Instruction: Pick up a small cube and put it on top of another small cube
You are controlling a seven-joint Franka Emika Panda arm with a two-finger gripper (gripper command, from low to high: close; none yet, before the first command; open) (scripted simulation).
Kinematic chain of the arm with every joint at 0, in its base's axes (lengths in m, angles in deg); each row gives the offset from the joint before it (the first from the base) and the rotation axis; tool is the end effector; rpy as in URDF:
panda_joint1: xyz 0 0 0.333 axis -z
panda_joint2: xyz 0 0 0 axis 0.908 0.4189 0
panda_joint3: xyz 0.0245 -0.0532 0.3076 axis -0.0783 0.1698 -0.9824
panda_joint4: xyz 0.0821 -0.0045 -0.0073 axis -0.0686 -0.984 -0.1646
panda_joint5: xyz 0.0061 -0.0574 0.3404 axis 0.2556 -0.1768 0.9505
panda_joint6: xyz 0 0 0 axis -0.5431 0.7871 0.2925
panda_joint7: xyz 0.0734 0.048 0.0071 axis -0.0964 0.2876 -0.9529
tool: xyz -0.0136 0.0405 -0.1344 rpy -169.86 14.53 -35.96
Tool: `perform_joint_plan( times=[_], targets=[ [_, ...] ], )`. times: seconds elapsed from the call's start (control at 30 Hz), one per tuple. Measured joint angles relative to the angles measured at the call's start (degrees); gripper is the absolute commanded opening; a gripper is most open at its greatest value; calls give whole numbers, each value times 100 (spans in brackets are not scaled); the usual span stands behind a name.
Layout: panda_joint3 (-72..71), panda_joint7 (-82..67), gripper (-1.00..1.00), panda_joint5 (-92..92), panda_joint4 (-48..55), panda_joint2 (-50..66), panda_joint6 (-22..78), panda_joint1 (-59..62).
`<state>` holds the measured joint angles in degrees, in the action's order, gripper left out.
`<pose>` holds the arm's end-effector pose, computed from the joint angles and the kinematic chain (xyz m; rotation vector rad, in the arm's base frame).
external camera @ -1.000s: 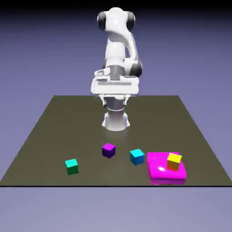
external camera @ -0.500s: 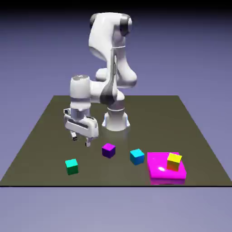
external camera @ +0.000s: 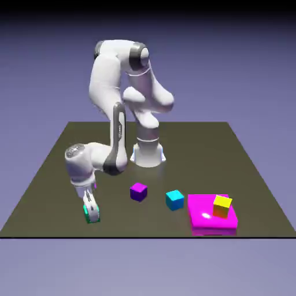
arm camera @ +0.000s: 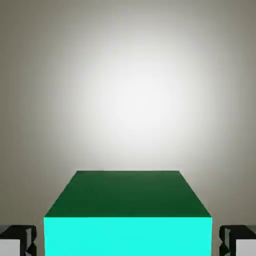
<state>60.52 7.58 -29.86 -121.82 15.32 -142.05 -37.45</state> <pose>0.4352 -0.2201 0.1488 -1.7163 2.5981 0.1719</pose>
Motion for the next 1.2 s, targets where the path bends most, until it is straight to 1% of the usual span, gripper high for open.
perform_joint_plan(
  times=[0.1, 0.17, 1.03, 1.07, 1.17, 1.2],
  targets=[
    [66, 61, -100, -70, -69, -622, 554, -22],
    [82, 76, -100, -87, -85, -772, 687, -27],
    [-5295, 3623, -100, -2351, 1605, -372, 2769, -309],
    [-5295, 3623, -100, -2351, 1605, -372, 2769, -308],
    [-4755, 4008, -100, -2970, 1385, 250, 2060, -773],
    [-4711, 4039, 100, -3021, 1367, 301, 2001, -811]
  ],
)
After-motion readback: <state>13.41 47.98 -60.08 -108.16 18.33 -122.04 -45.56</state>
